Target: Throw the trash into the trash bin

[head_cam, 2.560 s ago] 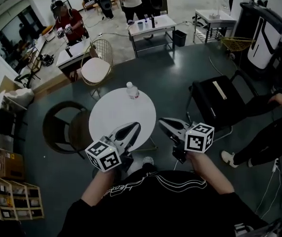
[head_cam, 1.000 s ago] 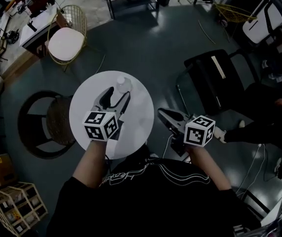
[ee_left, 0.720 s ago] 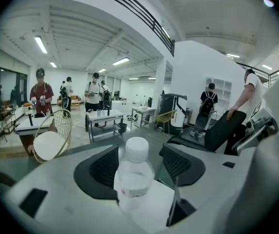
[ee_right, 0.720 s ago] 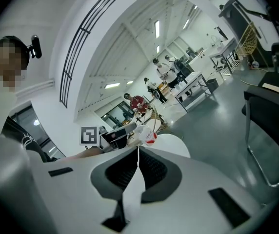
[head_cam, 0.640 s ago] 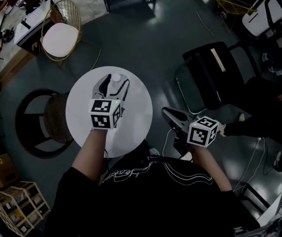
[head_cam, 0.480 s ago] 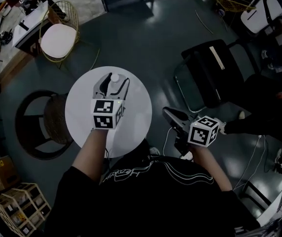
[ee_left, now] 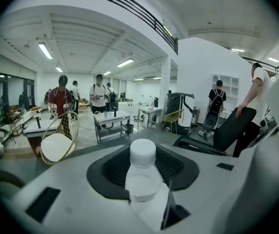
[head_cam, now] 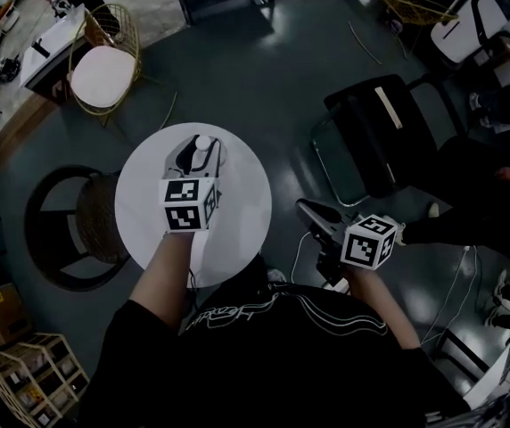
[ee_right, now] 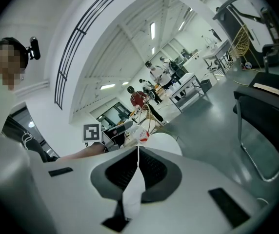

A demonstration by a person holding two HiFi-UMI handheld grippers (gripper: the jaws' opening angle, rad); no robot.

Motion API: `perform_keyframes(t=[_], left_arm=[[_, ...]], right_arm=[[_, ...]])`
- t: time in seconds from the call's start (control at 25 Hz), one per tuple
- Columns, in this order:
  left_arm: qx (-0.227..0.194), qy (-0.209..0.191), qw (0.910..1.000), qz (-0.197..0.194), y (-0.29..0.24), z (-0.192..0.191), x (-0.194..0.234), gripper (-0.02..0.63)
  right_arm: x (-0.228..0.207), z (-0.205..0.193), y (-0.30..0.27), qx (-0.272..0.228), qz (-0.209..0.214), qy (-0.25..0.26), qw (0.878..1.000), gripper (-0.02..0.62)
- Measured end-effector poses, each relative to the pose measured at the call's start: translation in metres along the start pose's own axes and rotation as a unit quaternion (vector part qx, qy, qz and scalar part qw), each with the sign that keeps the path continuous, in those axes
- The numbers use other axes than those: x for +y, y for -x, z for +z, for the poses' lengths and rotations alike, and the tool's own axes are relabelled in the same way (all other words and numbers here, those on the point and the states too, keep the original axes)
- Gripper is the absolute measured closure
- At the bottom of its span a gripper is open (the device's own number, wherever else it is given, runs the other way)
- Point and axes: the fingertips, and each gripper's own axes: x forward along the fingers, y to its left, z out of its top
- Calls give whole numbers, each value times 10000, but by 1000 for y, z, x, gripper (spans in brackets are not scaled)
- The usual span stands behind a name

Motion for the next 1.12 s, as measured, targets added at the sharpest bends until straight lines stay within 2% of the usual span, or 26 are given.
perform_keyframes(t=[0.48, 0.76, 0.92, 1.12], left_arm=[[-350, 521, 9980, 122, 50, 2, -14, 450], [-679, 836, 9941, 152, 112, 7, -38, 450], [-844, 827, 9924, 351, 153, 8, -53, 451], [-1030, 1031, 9873, 639, 210, -5, -70, 450]], right_arm=[[5, -17, 14, 120, 143, 54, 9998, 560], [29, -31, 30, 233, 420, 281, 9985, 560], [49, -39, 40, 349, 669, 470, 9960, 560], [76, -59, 49, 572, 1046, 733, 9902, 560]])
